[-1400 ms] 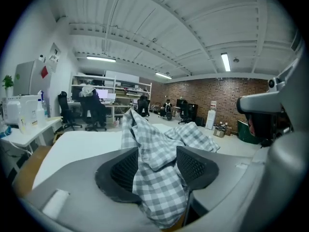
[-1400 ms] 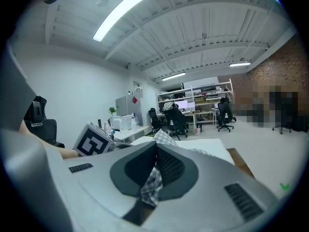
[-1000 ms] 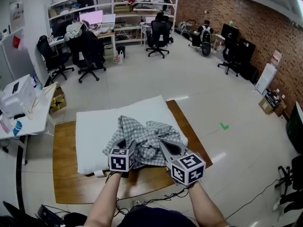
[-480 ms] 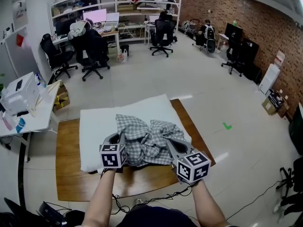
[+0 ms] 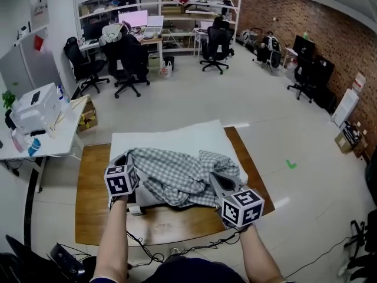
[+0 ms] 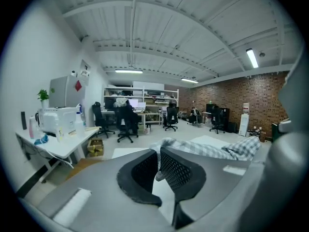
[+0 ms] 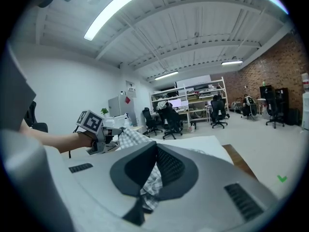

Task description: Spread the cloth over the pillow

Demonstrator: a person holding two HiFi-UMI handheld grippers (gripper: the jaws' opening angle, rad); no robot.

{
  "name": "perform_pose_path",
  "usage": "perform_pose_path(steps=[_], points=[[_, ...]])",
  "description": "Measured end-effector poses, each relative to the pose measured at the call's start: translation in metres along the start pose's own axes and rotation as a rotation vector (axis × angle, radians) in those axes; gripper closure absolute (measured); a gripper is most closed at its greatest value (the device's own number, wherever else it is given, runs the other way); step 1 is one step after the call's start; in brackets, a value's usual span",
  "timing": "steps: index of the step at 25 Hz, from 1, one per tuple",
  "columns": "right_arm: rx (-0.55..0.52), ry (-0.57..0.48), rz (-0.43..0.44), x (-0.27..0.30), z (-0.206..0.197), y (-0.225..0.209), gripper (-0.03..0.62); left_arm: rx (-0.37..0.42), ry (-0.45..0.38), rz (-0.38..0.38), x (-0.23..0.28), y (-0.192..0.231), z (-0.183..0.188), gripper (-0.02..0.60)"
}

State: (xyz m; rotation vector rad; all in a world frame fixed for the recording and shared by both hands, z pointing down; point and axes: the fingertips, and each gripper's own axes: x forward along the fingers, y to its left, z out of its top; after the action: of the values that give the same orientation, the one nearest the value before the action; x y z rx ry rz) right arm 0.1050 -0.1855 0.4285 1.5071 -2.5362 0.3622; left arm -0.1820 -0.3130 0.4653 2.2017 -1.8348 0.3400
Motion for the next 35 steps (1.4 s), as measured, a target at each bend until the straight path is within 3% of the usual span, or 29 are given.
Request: perform_pose_path(steps=[9,12,18,25,30,31,32,35], points=[[0.003,0.014,-0.003,0.016,-0.005,0.004,0.588,-0.061,0.024,0.187,-0.016,0.109,-0.010,0.572],[0.014,0.023,-0.029,0.014,-0.013,-0.004,0.588,-0.072,0.041,0.214,-0.020,0.129,-0.018,0.572],[0.038,0.054,-0.092,0.002,-0.043,-0.021,0.588,-0.054,0.052,0.209,-0.018,0.129,-0.024,0.572],[0.052,0.156,-0.152,0.003,-0.105,-0.030,0.586,-0.038,0.068,0.201,-0.019,0.126,-0.032,0.572],[0.066,0.222,-0.135,0.025,-0.137,-0.020,0.545,-0.038,0.094,0.197,-0.025,0.127,-0.044,0.572],[0.073,0.225,-0.129,0.030,-0.140,-0.018,0.472,-0.037,0.096,0.196,-0.026,0.127,-0.046,0.572],[0.073,0.230,-0.126,0.035,-0.142,-0.016,0.444,-0.036,0.097,0.194,-0.027,0.126,-0.047,0.572],[0.051,0.245,-0.131,0.047,-0.144,-0.015,0.444,-0.035,0.099,0.190,-0.030,0.124,-0.049,0.572]])
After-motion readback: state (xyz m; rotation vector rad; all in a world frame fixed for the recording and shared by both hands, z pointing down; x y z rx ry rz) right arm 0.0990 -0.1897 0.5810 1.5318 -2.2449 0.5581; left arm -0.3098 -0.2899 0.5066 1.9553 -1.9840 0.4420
